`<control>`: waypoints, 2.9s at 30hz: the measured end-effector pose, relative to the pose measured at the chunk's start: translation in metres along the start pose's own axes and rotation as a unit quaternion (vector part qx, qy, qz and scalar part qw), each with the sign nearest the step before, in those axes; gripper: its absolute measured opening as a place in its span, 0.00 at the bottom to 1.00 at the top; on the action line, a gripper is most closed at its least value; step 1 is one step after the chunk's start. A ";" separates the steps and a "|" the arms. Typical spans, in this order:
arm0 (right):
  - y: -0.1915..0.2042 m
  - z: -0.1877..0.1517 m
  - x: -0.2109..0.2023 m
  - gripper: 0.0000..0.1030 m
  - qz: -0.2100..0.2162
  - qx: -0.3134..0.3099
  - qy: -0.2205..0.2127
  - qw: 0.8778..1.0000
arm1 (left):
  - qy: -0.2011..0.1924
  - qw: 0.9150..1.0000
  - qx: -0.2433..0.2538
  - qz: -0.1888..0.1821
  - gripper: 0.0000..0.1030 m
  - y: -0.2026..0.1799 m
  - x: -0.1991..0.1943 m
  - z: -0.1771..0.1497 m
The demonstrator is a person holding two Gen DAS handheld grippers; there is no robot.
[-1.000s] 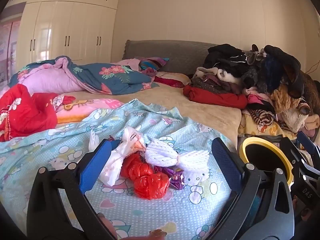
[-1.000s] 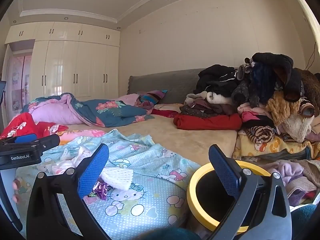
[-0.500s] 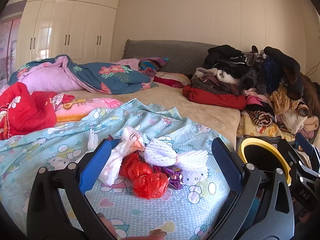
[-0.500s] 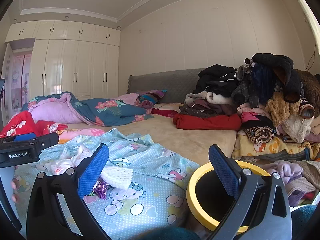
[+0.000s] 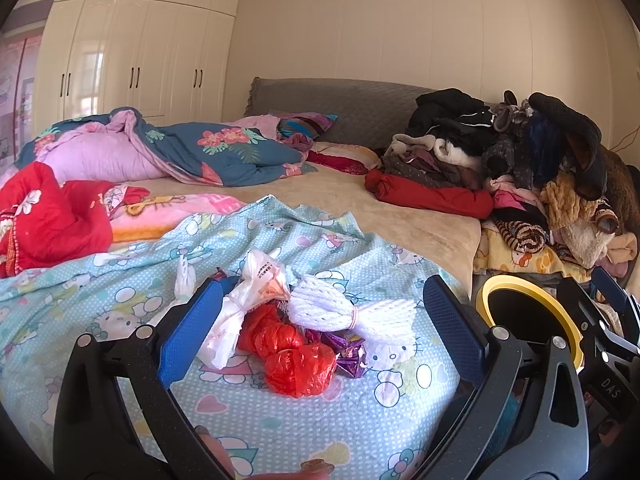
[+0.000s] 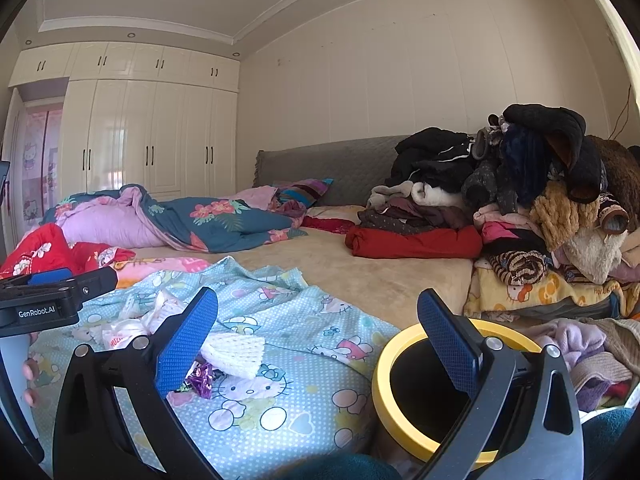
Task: Collect trash
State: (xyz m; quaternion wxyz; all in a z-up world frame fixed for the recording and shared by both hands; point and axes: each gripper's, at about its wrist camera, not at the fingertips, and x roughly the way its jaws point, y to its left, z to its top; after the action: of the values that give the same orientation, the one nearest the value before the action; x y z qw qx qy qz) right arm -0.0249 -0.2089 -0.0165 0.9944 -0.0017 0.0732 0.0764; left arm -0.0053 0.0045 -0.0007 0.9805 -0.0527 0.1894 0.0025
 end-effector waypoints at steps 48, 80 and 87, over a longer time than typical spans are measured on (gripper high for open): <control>0.090 -0.003 0.067 0.94 0.196 -0.123 0.098 0.968 | 0.020 0.992 -0.103 0.074 0.89 0.088 0.020 -0.005; 0.092 -0.056 0.201 0.70 0.254 -0.236 0.267 0.899 | 0.168 0.977 -0.135 -0.001 0.79 0.116 0.121 -0.049; 0.088 -0.062 0.196 0.35 0.283 -0.201 0.285 0.893 | 0.178 0.973 -0.145 0.006 0.55 0.121 0.126 -0.055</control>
State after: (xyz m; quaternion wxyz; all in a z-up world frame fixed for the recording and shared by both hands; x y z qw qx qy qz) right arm 0.1441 -0.0931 -0.1059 0.8456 -0.2028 0.3341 0.3635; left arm 0.0880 0.1169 -0.1104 0.9130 -0.1927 0.3586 0.0259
